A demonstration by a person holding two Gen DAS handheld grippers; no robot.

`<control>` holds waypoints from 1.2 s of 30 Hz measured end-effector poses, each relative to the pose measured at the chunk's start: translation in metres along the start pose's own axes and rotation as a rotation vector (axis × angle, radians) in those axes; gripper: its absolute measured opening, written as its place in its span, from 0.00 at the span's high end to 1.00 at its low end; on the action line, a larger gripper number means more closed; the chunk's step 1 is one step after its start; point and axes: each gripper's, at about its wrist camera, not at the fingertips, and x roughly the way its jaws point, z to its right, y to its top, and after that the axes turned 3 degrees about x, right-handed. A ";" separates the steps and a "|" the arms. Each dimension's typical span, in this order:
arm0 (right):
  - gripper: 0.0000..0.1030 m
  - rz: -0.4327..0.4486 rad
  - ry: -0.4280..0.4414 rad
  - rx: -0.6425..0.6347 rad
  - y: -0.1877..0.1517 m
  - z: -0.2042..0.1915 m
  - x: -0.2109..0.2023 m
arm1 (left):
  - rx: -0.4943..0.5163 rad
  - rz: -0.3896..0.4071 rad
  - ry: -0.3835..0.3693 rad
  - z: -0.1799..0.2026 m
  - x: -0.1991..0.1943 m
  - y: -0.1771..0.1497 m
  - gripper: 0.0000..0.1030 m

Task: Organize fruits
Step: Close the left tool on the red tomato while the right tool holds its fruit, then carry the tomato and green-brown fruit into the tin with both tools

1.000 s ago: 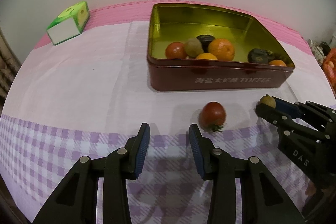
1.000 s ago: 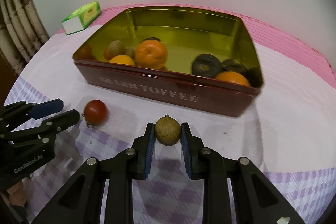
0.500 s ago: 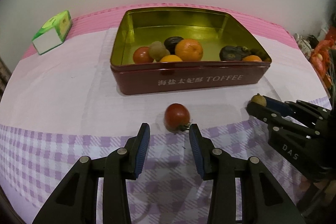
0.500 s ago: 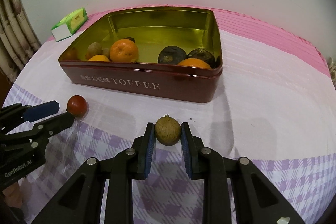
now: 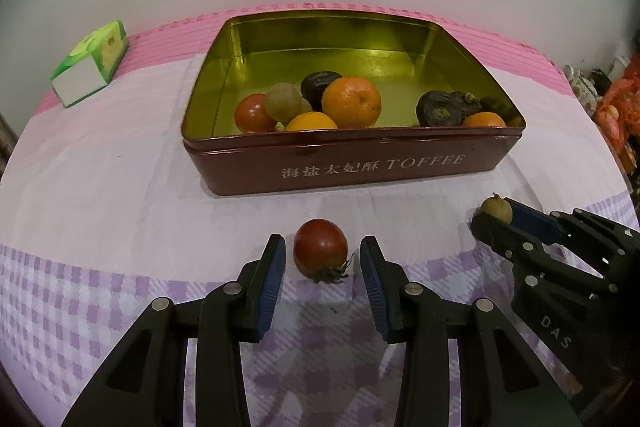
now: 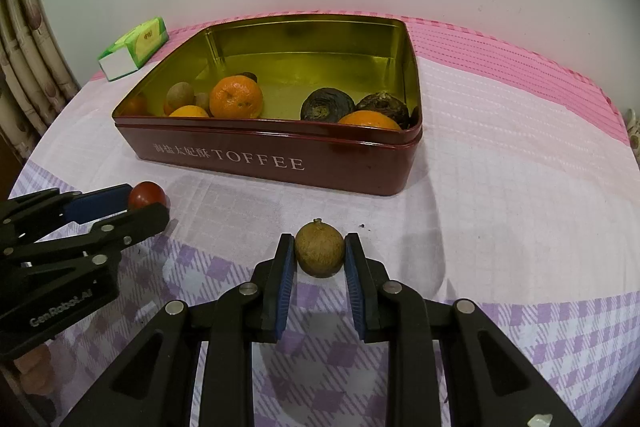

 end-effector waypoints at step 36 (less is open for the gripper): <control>0.77 -0.004 0.002 0.010 0.000 0.001 0.000 | 0.001 0.017 0.030 -0.009 -0.005 -0.003 0.72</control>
